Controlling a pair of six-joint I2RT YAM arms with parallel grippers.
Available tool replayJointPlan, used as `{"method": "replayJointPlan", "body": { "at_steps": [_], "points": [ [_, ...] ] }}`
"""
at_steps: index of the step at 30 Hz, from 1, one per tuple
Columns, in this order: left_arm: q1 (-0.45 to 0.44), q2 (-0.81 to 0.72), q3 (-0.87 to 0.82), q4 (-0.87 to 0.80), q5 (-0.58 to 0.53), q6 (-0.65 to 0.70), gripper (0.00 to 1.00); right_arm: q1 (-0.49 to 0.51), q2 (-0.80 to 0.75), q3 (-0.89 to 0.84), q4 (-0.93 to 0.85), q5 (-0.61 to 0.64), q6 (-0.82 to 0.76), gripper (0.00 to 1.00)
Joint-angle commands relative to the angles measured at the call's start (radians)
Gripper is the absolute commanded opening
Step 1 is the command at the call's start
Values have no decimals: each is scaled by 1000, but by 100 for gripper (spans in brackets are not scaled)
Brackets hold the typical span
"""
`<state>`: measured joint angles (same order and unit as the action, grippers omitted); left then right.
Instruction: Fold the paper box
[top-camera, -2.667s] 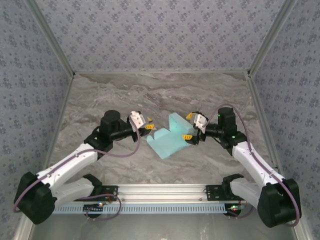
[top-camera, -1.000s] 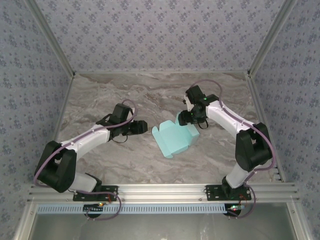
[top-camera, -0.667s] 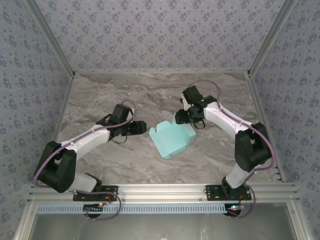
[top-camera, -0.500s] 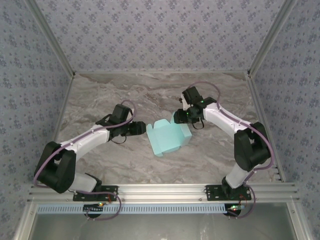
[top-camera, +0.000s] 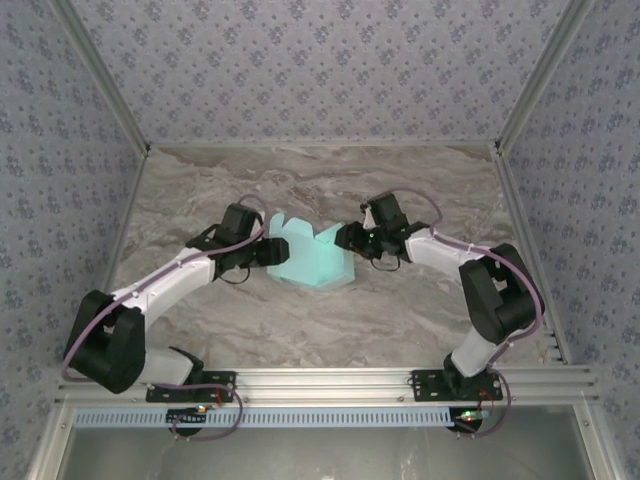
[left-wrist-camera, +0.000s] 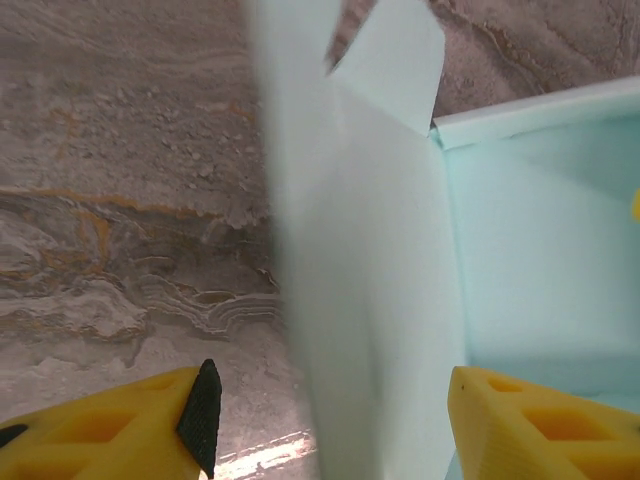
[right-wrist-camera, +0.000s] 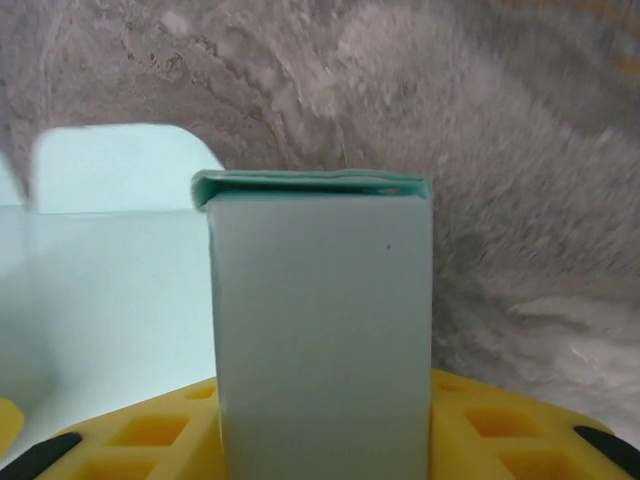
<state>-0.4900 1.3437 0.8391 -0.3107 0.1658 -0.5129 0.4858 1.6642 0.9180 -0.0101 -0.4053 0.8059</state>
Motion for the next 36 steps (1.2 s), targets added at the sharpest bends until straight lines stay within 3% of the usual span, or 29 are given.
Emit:
{"method": "replayJointPlan", "body": {
  "at_steps": [1,4,6,10,16,19,23,26,28,32,36],
  "points": [
    [14,-56,38,-59,-41,11,63,-2,62,-79,268,-23,260,48],
    [23,-108,35,-82,-60,-4,64,-1,100,-139,390,-10,360,53],
    [24,-149,37,-96,-73,-4,65,-2,103,-154,387,0,373,62],
    [24,-241,37,-98,-81,-4,68,-10,37,-187,310,42,313,71],
    [23,-312,-1,-56,-52,-9,70,-51,-146,-162,9,189,22,76],
    [21,-315,-24,-24,-25,-16,70,-64,-180,-90,-99,223,-230,76],
    [22,-328,-51,11,-35,-22,70,-59,-81,130,-313,155,-602,65],
    [21,-335,-66,15,-67,-25,71,-29,14,263,-433,206,-820,59],
    [22,-339,-84,22,-83,-35,71,-39,51,296,-405,182,-898,59],
    [22,-345,-120,37,-97,-64,71,-64,115,302,-331,17,-1013,56],
    [28,-361,-142,36,-117,-66,71,-41,123,236,-210,12,-1187,40]
  ]
}}
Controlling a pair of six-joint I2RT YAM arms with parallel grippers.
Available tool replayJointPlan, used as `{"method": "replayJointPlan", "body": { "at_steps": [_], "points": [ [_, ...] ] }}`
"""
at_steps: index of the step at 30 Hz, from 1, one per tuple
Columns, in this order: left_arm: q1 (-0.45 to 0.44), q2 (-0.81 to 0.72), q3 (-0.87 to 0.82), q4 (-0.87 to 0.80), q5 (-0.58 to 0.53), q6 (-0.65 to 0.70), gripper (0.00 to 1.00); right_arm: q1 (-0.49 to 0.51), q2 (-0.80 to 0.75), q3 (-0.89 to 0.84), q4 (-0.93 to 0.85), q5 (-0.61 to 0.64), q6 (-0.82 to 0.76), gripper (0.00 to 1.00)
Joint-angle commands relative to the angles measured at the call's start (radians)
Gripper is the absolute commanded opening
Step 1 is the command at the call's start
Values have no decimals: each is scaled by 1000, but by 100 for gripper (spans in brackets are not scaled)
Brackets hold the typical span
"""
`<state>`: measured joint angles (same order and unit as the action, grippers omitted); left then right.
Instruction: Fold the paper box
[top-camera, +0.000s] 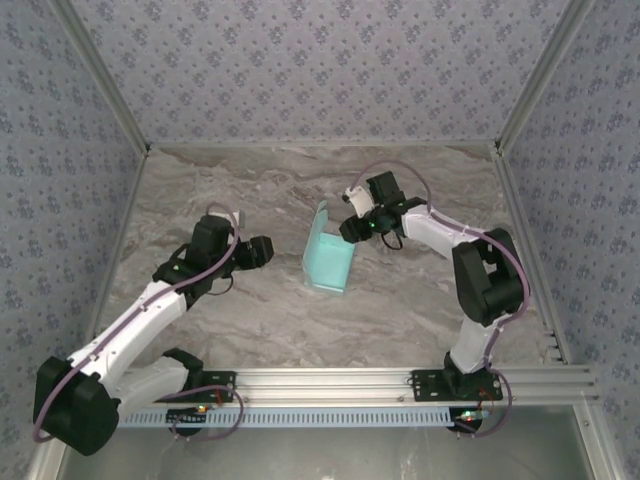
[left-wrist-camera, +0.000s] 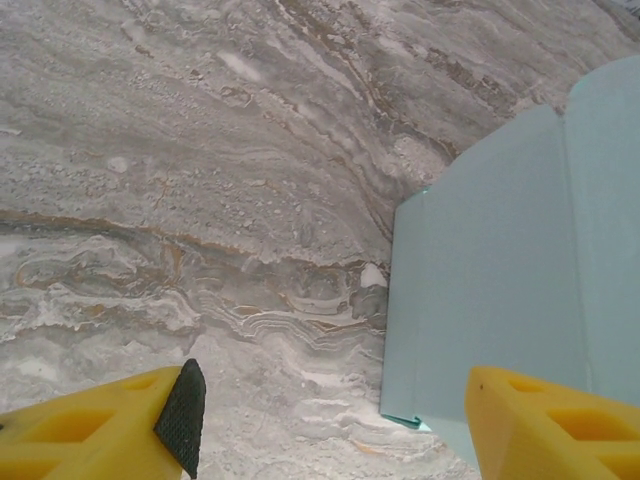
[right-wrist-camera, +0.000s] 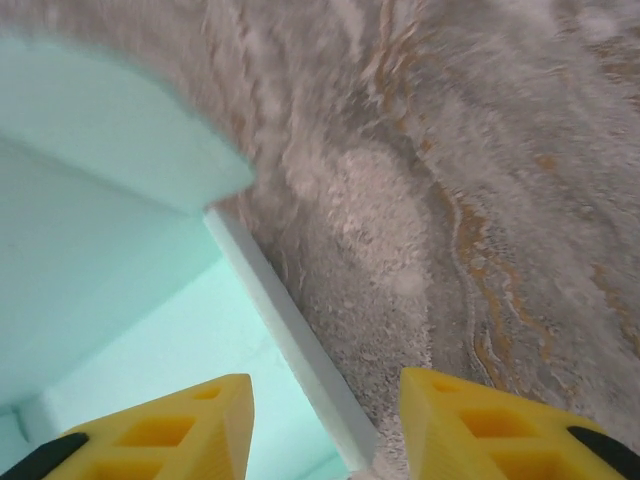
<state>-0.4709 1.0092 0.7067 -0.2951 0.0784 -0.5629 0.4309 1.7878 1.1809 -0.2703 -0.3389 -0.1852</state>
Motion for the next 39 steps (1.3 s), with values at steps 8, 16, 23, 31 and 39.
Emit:
{"method": "replayJointPlan", "body": {
  "at_steps": [8,16,23,31,39],
  "points": [
    [14,-46,-14,12,-62,1,72,30,90,100,-41,-13,-273,36],
    [14,-58,-34,15,-77,-4,72,48,152,185,-171,-6,-277,34],
    [14,-63,-123,143,40,-69,75,29,168,213,-291,23,-245,32],
    [-144,-35,-149,334,125,107,76,-60,38,52,-173,-252,84,28],
    [-153,-83,-213,376,57,56,76,-39,-68,-358,398,-402,818,33]
  ]
}}
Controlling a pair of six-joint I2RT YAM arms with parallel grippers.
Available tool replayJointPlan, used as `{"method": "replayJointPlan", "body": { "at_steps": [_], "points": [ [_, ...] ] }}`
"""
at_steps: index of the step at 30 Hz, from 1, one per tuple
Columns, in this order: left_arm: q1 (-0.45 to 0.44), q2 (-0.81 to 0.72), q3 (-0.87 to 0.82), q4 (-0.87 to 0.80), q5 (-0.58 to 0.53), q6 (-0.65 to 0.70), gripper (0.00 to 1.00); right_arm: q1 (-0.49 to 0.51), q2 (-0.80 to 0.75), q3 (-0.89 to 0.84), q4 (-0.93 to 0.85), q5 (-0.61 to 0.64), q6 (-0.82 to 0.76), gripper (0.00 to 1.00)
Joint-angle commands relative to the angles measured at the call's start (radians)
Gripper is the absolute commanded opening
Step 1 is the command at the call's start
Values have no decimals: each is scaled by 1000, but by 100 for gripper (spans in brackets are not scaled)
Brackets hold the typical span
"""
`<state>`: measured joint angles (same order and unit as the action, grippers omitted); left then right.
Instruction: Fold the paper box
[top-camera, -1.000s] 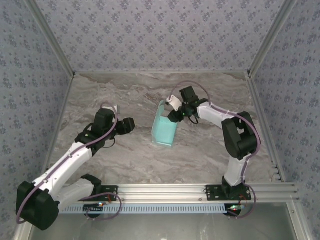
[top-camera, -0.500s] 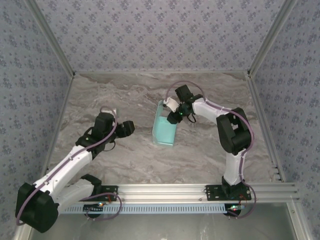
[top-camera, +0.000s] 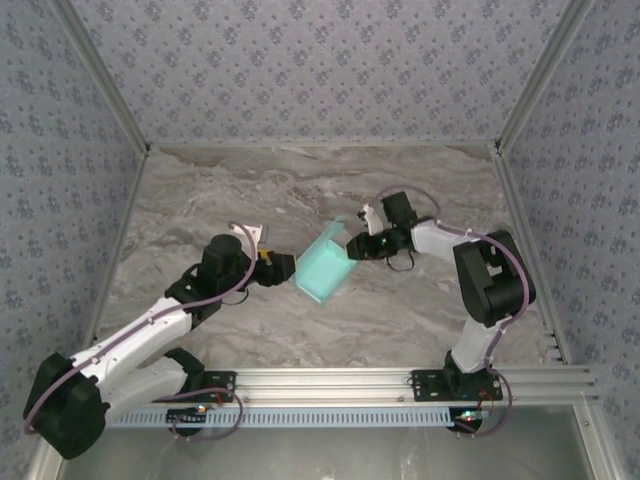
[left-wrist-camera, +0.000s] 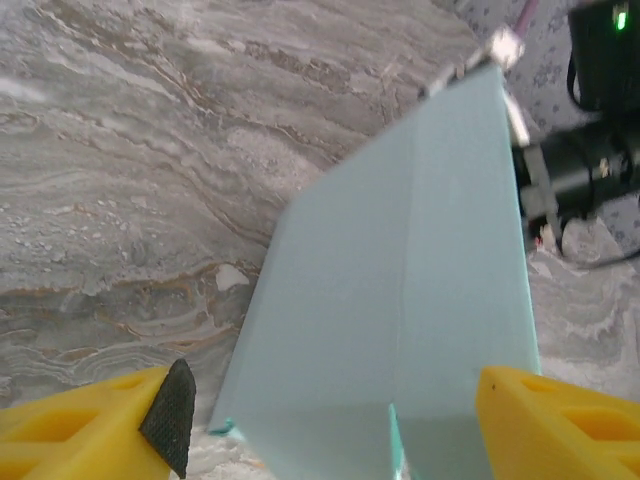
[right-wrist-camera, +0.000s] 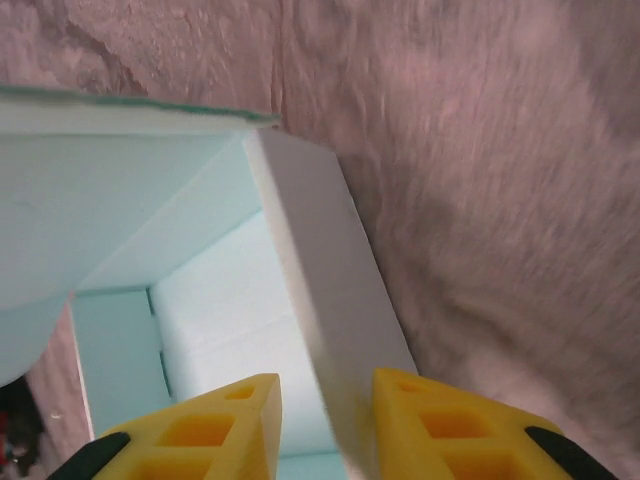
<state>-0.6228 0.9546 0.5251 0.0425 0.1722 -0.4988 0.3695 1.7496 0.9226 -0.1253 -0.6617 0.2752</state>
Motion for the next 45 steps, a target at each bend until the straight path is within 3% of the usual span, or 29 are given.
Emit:
{"method": "replayJointPlan", "body": {
  "at_steps": [1,5,9,15,19,23,26,35,45],
  "points": [
    [0,-38,-44,33,-50,-26,76,27,-45,-133,305,-92,392,33],
    [-3,-60,-63,-15,-43,-63,76,-5,-109,-129,184,-23,296,38],
    [-9,-82,-67,-87,-52,-51,76,-51,-94,-70,121,-95,278,41],
    [-9,-138,-135,-61,-96,-104,77,-61,-76,-29,128,-143,300,45],
    [-9,-145,-195,-17,-99,-207,76,-97,-50,-18,111,-121,292,43],
    [-7,-173,-196,-80,-119,-251,77,-97,9,-2,95,-125,281,37],
    [-6,-181,-204,-72,-65,-258,80,-80,33,-7,109,-127,277,35],
    [-5,90,-103,-18,31,-244,82,-17,75,-13,195,-92,347,31],
    [2,273,0,9,5,-181,75,52,54,-61,163,112,346,22]
  ]
}}
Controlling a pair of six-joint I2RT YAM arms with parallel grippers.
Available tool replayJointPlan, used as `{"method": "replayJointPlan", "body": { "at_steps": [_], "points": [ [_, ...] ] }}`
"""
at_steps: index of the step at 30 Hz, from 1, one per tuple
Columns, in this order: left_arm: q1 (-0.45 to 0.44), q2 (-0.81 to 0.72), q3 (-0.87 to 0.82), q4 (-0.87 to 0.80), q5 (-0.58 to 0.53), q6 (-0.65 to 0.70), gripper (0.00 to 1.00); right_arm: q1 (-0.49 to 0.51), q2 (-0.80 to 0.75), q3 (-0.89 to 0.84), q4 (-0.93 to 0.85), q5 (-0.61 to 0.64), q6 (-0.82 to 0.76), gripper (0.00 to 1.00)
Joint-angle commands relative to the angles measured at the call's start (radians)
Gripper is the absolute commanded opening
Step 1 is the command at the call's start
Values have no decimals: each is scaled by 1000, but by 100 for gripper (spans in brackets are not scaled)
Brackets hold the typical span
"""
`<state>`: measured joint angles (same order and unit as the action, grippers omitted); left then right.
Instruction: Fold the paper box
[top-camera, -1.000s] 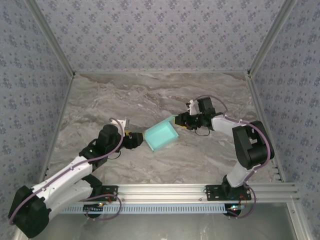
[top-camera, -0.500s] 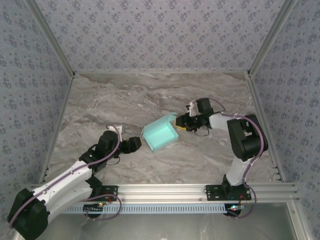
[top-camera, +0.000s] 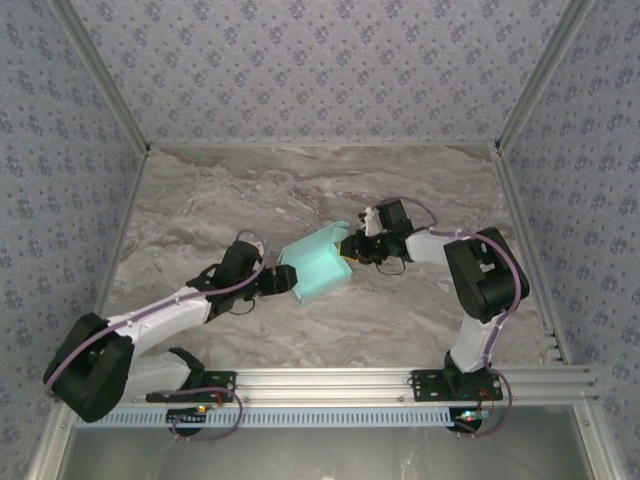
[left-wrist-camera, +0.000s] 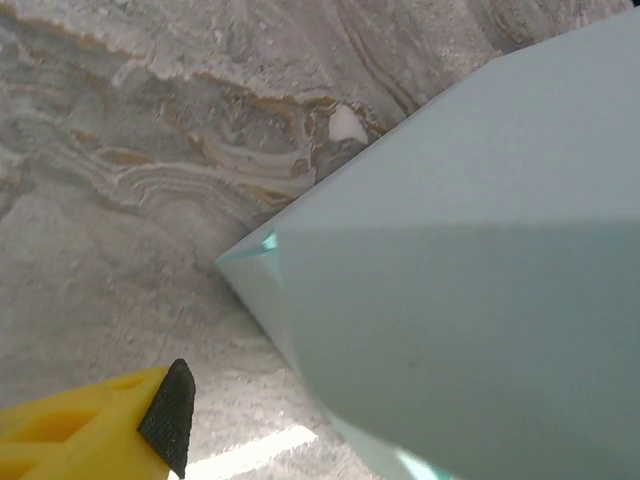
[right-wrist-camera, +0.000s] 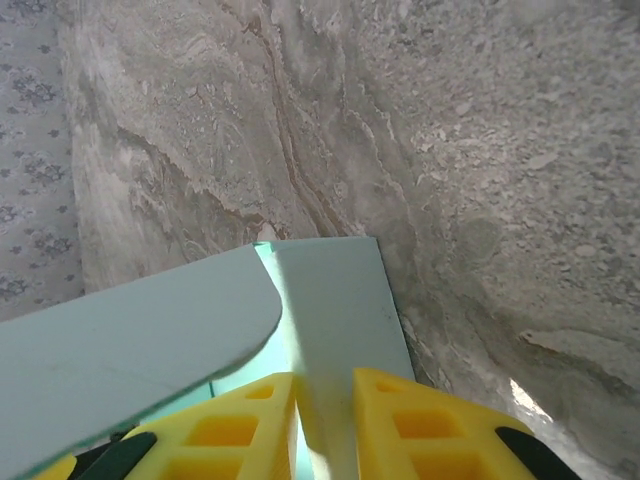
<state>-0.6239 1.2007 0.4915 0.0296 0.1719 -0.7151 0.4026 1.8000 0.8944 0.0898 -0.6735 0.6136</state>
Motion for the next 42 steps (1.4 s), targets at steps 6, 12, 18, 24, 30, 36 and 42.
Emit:
{"method": "replayJointPlan", "body": {
  "at_steps": [6,12,18,24,30,36,42],
  "points": [
    [10,87,54,35,20,55,73,77,-6,-50,-123,313,-12,17],
    [16,116,64,53,18,78,73,165,-42,-30,-236,565,-44,16],
    [28,169,90,63,23,107,73,263,-72,-18,-278,763,-19,17],
    [30,225,126,71,33,137,72,348,-84,22,-378,995,-3,18],
    [31,281,171,82,56,158,71,434,-31,108,-524,1200,-22,18],
    [33,321,205,83,92,170,71,441,-23,102,-542,1205,8,26],
    [51,321,231,59,76,208,72,404,-192,12,-439,1036,-12,44]
  ]
}}
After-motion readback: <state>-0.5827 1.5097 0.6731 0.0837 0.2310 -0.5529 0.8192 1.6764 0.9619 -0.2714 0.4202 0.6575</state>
